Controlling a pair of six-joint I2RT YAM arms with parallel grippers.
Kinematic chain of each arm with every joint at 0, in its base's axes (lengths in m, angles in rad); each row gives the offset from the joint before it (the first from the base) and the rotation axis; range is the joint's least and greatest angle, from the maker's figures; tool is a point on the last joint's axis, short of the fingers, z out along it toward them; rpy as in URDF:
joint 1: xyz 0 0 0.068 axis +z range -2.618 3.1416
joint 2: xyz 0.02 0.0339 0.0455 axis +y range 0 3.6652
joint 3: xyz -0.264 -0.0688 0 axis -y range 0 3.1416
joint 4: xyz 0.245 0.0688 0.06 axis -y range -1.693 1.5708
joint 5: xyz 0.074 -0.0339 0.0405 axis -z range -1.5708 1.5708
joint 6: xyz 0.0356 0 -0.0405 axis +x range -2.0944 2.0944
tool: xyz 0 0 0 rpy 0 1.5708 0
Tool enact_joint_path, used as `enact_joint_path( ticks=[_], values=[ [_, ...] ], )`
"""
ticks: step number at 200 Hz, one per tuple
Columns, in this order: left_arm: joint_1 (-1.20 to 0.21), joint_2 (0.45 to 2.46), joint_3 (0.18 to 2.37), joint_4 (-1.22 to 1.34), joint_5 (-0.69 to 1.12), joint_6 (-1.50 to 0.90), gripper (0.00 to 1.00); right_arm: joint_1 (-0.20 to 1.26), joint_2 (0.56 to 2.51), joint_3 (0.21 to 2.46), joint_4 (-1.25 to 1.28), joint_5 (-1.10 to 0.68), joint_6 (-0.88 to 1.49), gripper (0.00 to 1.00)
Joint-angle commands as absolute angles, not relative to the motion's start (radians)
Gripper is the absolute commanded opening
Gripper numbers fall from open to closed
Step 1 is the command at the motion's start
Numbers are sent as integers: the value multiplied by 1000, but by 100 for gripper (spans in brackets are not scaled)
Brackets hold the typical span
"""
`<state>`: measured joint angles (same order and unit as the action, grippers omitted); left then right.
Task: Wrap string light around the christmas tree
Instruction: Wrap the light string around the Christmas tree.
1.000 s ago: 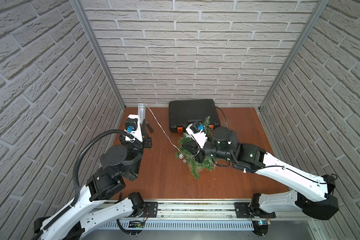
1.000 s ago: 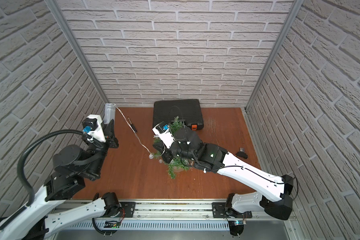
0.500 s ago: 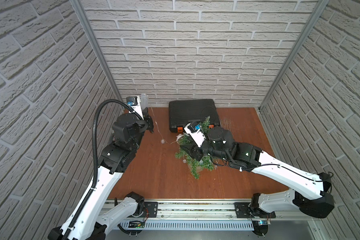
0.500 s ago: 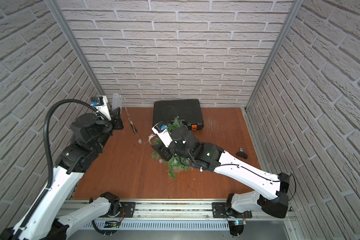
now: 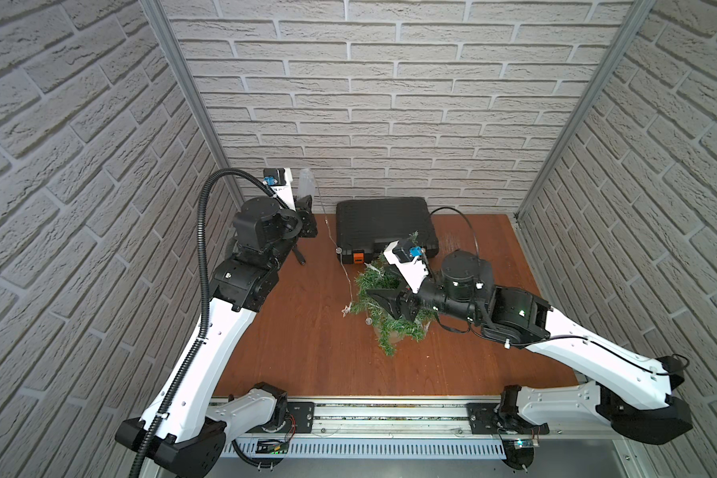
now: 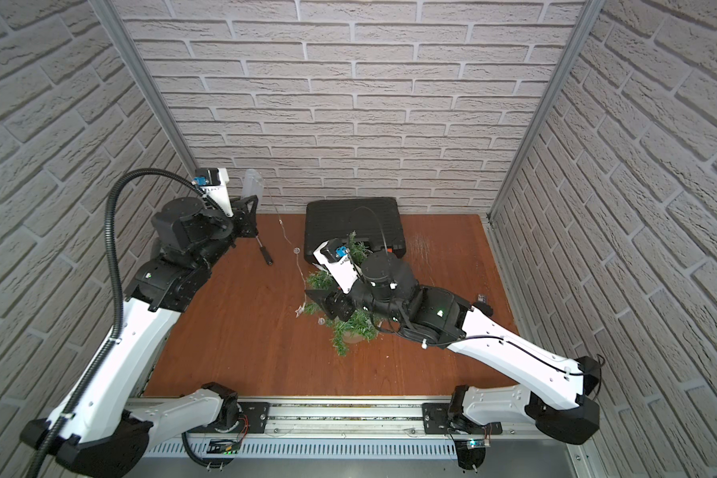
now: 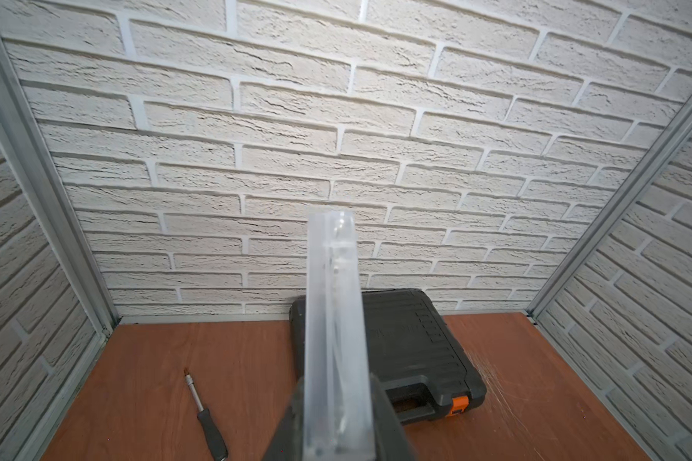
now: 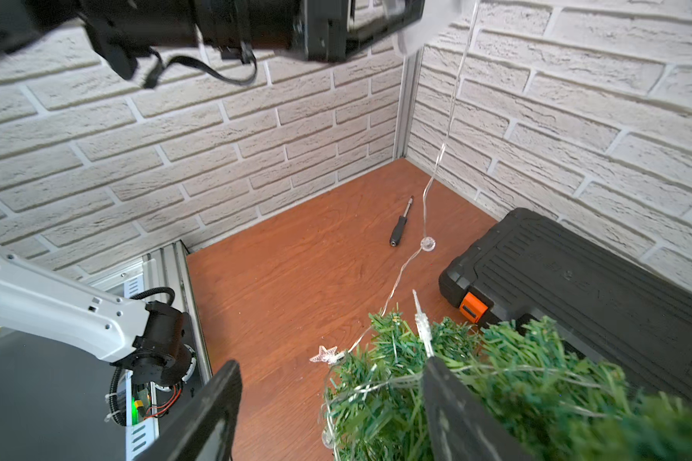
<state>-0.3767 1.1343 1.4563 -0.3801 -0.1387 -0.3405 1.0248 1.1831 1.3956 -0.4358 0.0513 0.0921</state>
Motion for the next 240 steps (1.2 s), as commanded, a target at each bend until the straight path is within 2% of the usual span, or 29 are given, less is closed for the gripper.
enact_joint_path(
  ticks=[1, 35, 62, 77, 113, 166, 211, 240],
  values=[
    [-370, 1168, 1468, -378, -55, -348, 0, 1031, 1126, 1375, -373, 48, 75, 73],
    [-370, 1310, 1585, -480, 110, -334, 0, 1031, 1053, 1360, -369, 137, 53, 73],
    [-372, 1435, 1684, -540, 236, -327, 0, 1029, 1010, 1335, -353, 328, 6, 74],
    [-383, 1514, 1755, -594, 267, -316, 0, 1028, 1005, 1357, -376, 447, 2, 74],
    [-447, 1641, 1856, -623, 259, -226, 0, 964, 997, 1398, -386, 537, -34, 79],
    [-494, 1779, 2006, -658, 392, -139, 0, 666, 1019, 1422, -387, 358, 8, 80],
    [-586, 1822, 2040, -698, 304, 192, 0, 458, 1091, 1405, -345, 141, -20, 81],
    [-594, 1845, 2034, -663, 297, 324, 0, 295, 1169, 1306, -143, -20, -4, 82]
  ],
)
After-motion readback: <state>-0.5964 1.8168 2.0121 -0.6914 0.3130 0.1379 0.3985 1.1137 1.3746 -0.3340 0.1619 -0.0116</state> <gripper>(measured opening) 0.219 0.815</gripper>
